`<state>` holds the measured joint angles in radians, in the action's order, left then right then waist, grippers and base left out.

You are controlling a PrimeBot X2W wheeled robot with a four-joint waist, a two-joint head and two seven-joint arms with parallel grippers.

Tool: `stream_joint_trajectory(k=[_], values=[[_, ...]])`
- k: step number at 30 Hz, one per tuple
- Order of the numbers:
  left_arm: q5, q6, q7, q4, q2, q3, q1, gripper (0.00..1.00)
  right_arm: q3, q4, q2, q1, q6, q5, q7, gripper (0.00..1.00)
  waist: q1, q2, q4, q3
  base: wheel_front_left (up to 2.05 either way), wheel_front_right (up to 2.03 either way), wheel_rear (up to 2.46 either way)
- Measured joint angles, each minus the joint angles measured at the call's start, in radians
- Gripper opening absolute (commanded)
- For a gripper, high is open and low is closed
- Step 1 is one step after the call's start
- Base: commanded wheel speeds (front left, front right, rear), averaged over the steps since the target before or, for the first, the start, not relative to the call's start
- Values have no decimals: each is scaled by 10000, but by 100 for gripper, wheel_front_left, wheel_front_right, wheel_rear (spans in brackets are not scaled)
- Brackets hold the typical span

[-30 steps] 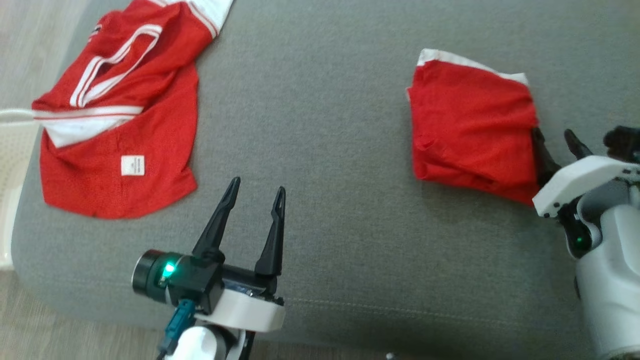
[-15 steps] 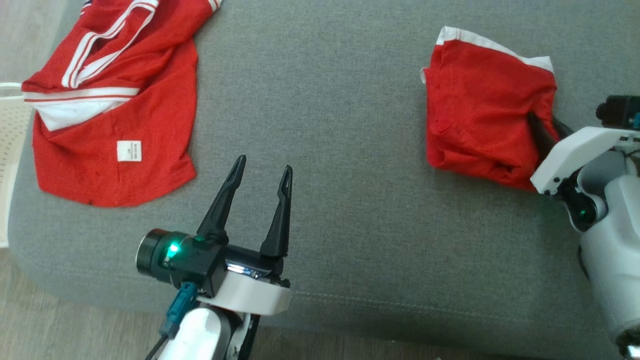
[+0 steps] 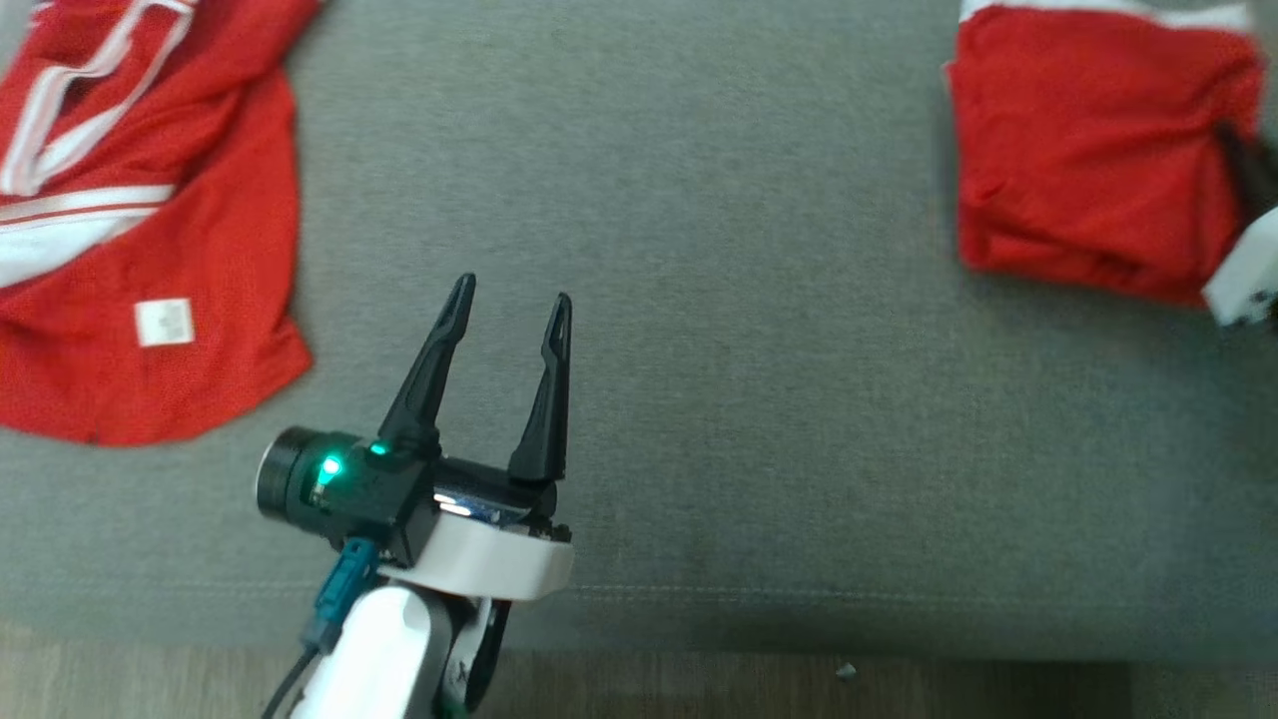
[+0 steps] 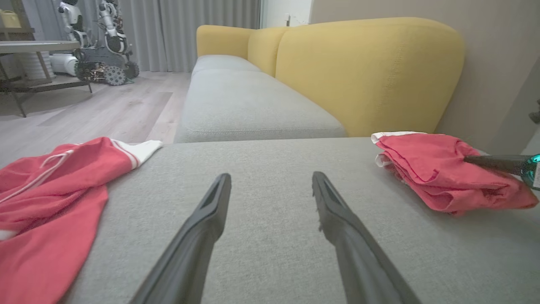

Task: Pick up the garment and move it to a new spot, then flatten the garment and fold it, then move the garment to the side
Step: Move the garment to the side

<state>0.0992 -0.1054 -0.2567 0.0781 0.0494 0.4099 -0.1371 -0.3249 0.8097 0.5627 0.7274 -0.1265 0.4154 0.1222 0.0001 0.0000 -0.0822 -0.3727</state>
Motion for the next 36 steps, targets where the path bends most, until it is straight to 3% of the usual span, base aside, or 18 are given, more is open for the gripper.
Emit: stream_joint_trajectory(k=[8, 20, 29, 30, 31, 32, 36], values=[[-19, 196, 0, 107, -2, -69, -407, 100, 364, -826, 765, 145, 0, -161, 178, 0, 1, 0, 591, -593, 0, 0, 0], [-186, 437, 0, 151, -4, -295, -963, 100, 1670, -2500, 849, 78, 0, -790, 548, 0, 1, 0, 1223, -1473, 0, 0, 0], [-186, 527, 0, 150, -4, -332, -1048, 100, 3275, -3444, 669, -514, 0, -2213, 1103, 0, 1, 0, 1321, -1708, 0, 0, 0], [-186, 539, 0, 142, -4, -334, -1086, 100, 3478, -3561, 560, -552, 0, -2332, 1143, 3, 1, 0, 1320, -1716, 0, 0, 0], [-186, 541, 0, 140, -4, -334, -1124, 100, 3703, -3685, 426, -581, 0, -2445, 1143, 36, 1, 0, 1316, -1717, 0, 0, 0], [-186, 543, 0, 140, -4, -336, -1153, 100, 3916, -3845, 328, -621, 0, -2654, 1131, 100, 1, 0, 1308, -1715, 0, 0, 0], [-182, 543, 0, 119, -4, -341, -1173, 100, 4679, -4558, 19, -748, 0, -4163, 780, 100, 0, 0, 1253, -1610, 0, 0, 0]])
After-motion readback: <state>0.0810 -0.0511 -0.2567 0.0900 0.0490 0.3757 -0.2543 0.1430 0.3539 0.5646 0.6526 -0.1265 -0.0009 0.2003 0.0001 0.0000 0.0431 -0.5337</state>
